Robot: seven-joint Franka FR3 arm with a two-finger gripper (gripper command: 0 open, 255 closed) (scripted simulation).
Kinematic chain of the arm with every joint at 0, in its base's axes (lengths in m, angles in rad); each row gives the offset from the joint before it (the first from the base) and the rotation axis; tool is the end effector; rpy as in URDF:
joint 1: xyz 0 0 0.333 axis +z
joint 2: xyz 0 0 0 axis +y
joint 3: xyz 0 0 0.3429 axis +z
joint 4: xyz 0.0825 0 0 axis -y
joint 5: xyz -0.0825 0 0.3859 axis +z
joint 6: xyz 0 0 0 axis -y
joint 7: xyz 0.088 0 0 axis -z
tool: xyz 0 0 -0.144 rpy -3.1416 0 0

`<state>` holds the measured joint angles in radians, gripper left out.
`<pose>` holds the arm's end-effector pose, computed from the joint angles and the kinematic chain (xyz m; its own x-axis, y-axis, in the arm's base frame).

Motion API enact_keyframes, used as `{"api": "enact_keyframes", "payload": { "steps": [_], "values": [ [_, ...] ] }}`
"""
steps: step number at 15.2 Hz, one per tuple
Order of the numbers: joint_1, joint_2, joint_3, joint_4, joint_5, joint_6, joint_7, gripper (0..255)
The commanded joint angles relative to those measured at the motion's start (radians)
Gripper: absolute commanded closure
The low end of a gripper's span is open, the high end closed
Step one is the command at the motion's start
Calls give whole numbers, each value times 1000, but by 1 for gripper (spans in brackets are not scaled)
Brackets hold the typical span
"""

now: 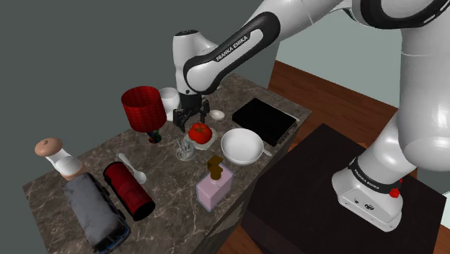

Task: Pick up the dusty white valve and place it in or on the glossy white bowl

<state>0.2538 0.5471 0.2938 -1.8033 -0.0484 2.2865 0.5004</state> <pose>0.5727 0.3322 0.2345 0.9948 0.0457 -0.0906 0.0383 -0.9959 -0.0825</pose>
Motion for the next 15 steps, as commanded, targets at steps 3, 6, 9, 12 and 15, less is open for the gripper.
{"api": "enact_keyframes", "payload": {
  "steps": [3, 6, 9, 12, 15],
  "values": [
    [55, 157, -13, 159, -28, -13, 32, 0],
    [63, 184, -17, 169, -33, 3, 35, 0],
    [69, 210, -22, 169, -38, 29, 38, 0],
    [74, 233, -26, 170, -43, 51, 40, 0],
    [74, 233, -26, 171, -43, 51, 40, 0]
  ]
}}
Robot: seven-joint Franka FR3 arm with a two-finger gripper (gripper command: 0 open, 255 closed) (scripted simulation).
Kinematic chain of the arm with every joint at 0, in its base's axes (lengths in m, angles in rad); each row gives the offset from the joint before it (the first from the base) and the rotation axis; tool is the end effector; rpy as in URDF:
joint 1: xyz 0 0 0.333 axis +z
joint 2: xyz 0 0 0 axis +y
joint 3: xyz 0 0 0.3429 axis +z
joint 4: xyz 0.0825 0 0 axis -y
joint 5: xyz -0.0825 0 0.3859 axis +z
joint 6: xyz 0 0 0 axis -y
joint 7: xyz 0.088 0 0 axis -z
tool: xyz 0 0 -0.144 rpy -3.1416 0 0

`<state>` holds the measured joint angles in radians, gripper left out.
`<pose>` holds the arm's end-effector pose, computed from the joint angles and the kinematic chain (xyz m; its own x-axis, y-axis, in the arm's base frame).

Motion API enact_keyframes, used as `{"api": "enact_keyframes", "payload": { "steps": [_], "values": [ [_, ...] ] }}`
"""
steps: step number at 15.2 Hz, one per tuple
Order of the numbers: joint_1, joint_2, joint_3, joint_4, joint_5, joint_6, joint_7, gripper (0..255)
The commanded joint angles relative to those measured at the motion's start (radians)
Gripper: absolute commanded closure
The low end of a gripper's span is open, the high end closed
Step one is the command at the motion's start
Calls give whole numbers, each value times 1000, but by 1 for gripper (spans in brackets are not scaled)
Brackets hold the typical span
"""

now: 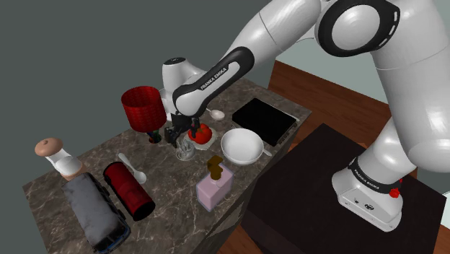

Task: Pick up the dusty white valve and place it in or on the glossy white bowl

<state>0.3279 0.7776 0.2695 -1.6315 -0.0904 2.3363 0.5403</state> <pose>0.5913 0.3752 0.1531 0.9932 0.0554 -0.1020 0.0467 -0.9953 -0.0852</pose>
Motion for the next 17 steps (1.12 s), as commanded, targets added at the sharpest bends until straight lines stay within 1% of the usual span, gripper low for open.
{"api": "enact_keyframes", "payload": {
  "steps": [1, 4, 5, 10, 13, 14, 17],
  "values": [
    [0, 3, -1, -1, -1, 1, 1, 0],
    [0, 3, -1, -1, -1, 1, 1, 0],
    [-1, 2, -1, -3, -1, 2, 0, 255],
    [0, 4, -2, -1, -1, 3, 1, 255],
    [-5, -9, 0, -21, 0, 9, -2, 255],
    [0, 3, -1, -1, -1, 1, 1, 255],
    [-5, -27, 4, -7, 5, -22, 0, 255]
  ]
}}
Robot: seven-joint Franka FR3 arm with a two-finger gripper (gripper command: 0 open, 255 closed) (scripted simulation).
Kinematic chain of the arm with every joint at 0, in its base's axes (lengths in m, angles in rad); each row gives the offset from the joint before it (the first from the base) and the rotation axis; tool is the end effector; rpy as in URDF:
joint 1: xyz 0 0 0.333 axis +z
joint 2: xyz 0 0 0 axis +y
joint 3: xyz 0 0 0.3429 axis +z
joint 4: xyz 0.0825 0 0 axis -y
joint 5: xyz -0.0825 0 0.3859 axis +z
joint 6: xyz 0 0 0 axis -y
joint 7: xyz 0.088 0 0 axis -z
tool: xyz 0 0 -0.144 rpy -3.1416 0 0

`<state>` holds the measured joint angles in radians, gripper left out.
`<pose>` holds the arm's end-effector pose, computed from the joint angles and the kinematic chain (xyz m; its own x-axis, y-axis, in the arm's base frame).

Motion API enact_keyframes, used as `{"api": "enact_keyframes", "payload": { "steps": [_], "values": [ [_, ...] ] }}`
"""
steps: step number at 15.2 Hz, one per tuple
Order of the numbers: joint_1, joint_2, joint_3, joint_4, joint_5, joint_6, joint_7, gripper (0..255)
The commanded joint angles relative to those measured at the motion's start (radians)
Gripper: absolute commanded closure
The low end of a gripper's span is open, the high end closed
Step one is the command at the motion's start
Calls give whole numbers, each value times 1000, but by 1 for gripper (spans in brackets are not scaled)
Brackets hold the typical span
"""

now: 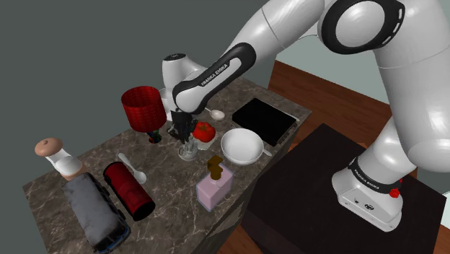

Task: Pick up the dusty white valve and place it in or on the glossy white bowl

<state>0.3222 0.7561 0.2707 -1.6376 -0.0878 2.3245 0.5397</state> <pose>0.5928 0.3722 0.1645 0.9938 0.0519 -0.0980 0.0436 -0.9955 -0.0846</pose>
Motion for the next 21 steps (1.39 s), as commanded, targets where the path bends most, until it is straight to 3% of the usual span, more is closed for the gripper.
{"api": "enact_keyframes", "payload": {
  "steps": [1, 4, 5, 7, 10, 21],
  "values": [
    [0, -15, 5, -3, 4, -19, 1, 255],
    [-2, -25, 6, -5, 5, -25, 1, 255],
    [-2, -25, 6, -5, 5, -25, 1, 0],
    [5, -166, -19, -260, 41, 210, 178, 0],
    [112, -305, -112, -532, 47, 500, 478, 0],
    [138, -198, -137, -483, 35, 559, 488, 0]
  ]
}}
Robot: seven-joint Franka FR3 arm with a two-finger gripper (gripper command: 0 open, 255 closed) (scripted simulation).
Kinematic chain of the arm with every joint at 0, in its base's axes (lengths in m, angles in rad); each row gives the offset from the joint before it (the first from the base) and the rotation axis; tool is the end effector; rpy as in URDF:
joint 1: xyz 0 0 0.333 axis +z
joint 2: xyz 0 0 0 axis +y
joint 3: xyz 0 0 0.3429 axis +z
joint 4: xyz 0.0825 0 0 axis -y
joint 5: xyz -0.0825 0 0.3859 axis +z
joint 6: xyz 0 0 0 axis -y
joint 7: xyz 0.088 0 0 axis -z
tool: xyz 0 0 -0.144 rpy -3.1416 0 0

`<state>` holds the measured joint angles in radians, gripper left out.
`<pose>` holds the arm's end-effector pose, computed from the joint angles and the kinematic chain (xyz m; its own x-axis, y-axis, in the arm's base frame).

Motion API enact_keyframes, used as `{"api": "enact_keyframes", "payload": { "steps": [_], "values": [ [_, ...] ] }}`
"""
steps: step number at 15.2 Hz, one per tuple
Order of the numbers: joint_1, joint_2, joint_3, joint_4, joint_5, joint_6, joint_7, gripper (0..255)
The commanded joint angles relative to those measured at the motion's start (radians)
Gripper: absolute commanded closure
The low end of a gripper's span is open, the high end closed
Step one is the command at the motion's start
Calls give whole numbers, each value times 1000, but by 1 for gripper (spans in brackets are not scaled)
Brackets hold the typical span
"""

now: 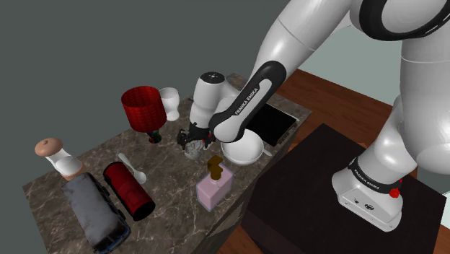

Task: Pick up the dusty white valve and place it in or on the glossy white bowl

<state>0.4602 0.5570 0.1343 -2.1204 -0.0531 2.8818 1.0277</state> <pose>0.5070 0.3465 0.1523 0.9118 -0.4049 0.0682 -0.3846 -0.9004 -0.2035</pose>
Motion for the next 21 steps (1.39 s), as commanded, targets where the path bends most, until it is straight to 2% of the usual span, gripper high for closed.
{"api": "enact_keyframes", "payload": {
  "steps": [1, 4, 5, 13, 21],
  "values": [
    [0, 1, 0, 0, 0, 1, 0, 0],
    [0, 1, 0, 0, 0, 1, 0, 0],
    [0, 1, 0, 0, 0, 1, 0, 255],
    [0, -2, 0, -7, 0, 6, 0, 255],
    [-14, -85, 17, -18, 13, -67, -7, 255]
  ]
}}
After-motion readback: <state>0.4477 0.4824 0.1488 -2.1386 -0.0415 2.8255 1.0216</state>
